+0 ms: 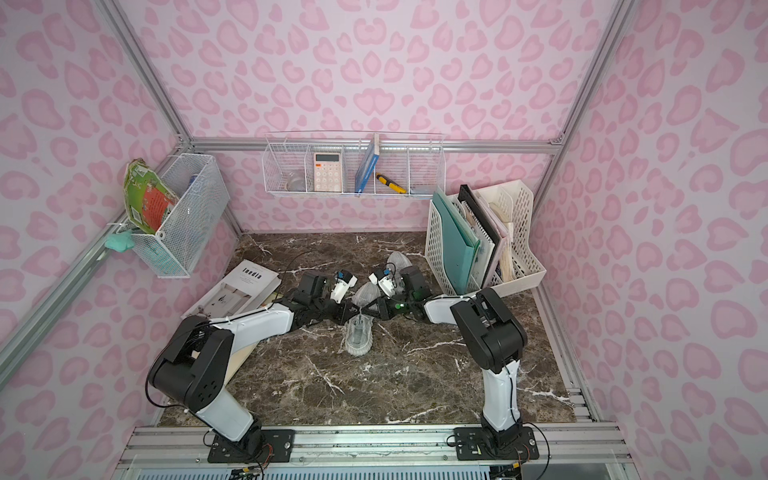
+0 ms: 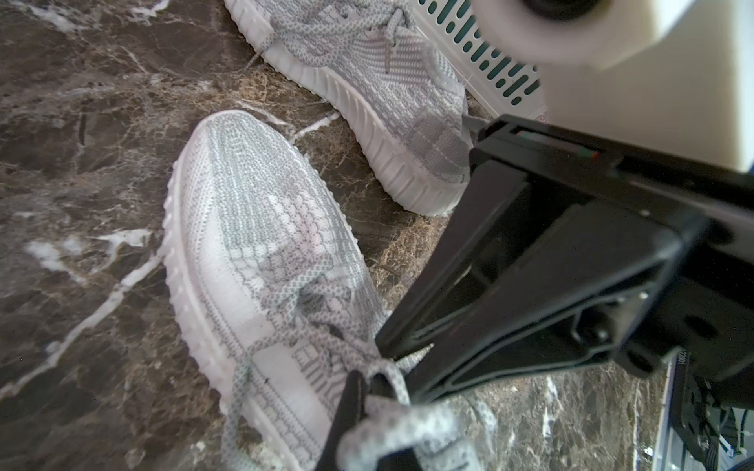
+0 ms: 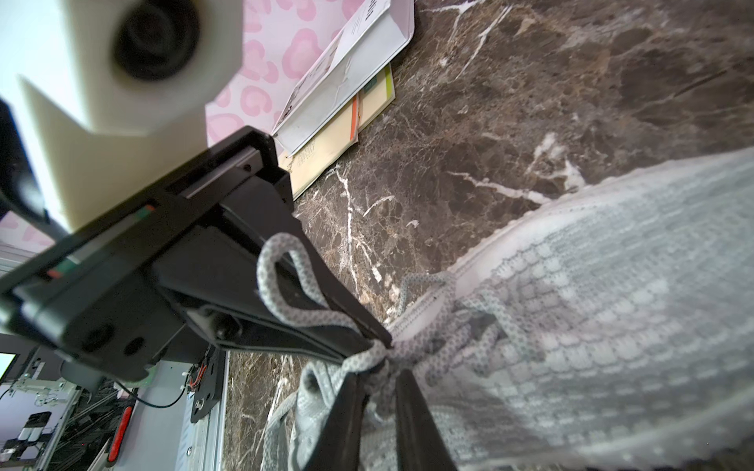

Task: Tie the shoes
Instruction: Cross the shoelace with the shoelace.

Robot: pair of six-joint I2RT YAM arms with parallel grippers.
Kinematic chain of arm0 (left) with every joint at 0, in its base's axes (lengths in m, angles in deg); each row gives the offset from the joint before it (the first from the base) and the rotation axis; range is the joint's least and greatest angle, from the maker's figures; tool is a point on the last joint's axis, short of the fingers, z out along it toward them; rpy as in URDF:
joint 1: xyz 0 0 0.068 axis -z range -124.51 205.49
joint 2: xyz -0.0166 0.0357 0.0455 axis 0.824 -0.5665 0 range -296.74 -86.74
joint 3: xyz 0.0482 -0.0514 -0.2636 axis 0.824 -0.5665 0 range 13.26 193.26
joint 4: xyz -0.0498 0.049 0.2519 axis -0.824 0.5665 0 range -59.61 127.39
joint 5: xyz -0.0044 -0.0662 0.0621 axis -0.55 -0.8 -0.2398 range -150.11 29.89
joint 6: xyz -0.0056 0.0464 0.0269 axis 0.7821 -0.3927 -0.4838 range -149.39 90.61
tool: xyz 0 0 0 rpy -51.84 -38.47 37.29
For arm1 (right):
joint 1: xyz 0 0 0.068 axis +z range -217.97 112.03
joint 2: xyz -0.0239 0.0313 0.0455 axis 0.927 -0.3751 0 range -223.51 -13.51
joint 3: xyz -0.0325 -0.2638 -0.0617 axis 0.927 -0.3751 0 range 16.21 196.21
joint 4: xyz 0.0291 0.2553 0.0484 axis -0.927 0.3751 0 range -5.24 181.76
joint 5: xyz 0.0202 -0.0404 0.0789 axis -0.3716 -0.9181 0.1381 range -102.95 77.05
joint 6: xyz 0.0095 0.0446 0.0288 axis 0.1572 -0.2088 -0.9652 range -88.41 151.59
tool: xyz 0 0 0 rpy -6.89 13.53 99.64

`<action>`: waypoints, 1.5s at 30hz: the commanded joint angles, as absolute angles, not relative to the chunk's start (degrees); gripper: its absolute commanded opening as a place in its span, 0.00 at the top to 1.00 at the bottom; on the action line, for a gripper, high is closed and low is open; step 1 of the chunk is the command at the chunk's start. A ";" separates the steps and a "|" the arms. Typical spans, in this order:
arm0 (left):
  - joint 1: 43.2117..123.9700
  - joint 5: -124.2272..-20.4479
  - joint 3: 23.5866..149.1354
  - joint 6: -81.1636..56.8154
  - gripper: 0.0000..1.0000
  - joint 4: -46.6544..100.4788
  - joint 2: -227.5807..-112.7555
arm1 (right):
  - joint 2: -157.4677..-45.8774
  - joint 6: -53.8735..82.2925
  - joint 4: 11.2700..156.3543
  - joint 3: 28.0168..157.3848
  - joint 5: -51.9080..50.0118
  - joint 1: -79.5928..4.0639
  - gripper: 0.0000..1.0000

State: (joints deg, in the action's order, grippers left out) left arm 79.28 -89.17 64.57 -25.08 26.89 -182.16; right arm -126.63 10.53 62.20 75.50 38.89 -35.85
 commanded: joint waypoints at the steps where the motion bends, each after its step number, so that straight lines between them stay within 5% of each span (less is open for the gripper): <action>1: 79.20 -90.98 64.76 -25.61 1.00 26.18 -181.90 | -127.06 8.86 59.37 74.92 40.55 -36.00 0.80; 12: 79.22 -94.04 63.73 -23.93 1.00 23.04 -182.04 | -129.08 -4.48 41.27 70.33 46.84 -36.24 0.79; 18: 79.22 -94.69 63.27 -23.29 1.00 22.13 -182.01 | -130.12 -8.81 35.32 69.58 47.34 -36.19 0.91; 21: 79.22 -94.37 63.07 -23.41 1.00 22.33 -181.99 | -129.88 -8.57 35.99 69.57 46.54 -36.38 1.00; 45: 78.80 -91.83 62.95 -23.99 0.87 23.90 -181.37 | -125.16 3.72 52.92 71.01 37.53 -37.61 1.00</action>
